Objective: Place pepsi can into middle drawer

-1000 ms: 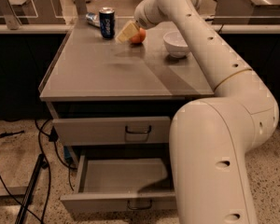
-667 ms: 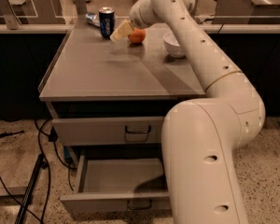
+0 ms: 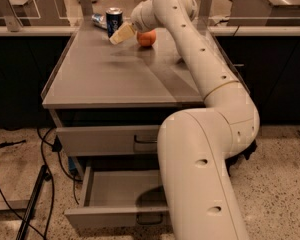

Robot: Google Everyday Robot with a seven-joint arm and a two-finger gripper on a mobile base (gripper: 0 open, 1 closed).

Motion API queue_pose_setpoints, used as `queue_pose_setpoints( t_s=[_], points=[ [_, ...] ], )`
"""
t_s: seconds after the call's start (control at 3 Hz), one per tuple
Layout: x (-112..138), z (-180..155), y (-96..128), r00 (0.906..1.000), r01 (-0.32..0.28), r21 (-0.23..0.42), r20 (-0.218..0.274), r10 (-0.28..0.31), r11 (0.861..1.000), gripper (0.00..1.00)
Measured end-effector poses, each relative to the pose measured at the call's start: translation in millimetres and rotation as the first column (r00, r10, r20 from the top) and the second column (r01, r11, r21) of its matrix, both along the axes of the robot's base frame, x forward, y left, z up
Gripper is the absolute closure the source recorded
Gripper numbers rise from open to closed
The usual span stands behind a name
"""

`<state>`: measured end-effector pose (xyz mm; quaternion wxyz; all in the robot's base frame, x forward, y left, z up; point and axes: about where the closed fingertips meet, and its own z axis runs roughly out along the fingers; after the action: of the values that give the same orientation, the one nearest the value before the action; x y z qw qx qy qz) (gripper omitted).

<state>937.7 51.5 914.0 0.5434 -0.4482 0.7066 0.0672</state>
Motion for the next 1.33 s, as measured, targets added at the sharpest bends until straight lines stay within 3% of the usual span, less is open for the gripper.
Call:
queue_pose_setpoints(
  t_s=[1.33],
  points=[
    [23.0, -29.3, 38.6, 0.9994, 0.002, 0.046, -0.034, 0.000, 0.999, 0.00]
  ],
)
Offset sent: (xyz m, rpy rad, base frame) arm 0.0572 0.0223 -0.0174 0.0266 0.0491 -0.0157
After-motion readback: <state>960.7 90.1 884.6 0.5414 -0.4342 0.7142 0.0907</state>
